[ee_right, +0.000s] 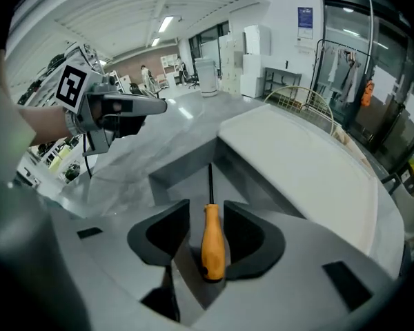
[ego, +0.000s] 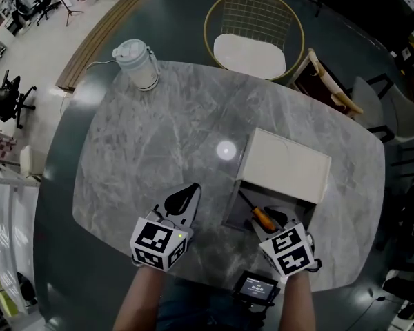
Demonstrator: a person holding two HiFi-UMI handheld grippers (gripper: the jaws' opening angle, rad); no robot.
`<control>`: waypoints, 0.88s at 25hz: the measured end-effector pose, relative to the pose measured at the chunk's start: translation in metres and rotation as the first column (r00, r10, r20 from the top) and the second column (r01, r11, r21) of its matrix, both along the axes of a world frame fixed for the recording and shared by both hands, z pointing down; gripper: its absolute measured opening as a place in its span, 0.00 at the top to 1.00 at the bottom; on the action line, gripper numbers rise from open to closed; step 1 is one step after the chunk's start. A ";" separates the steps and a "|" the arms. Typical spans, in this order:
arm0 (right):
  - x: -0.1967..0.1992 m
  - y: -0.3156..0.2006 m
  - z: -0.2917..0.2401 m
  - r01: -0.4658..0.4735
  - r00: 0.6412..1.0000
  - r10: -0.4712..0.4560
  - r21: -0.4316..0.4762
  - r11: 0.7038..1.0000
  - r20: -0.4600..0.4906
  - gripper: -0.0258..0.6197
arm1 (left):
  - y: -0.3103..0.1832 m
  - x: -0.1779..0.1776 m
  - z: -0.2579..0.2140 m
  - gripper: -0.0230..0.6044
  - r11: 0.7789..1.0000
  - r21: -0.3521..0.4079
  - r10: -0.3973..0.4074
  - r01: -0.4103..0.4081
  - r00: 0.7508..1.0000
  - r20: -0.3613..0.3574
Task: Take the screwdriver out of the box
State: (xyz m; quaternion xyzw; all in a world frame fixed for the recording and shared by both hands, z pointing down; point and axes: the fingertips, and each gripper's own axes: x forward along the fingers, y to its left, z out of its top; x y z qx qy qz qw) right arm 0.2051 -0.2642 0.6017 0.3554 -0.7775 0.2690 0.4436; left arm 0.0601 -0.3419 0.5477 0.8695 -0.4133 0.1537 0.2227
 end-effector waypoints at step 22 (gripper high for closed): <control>0.010 -0.004 0.028 0.000 0.987 -0.009 -0.059 0.998 -0.158 0.82 | 0.000 -0.055 0.018 0.94 0.992 -0.038 -0.118 0.118 0.993 -0.002</control>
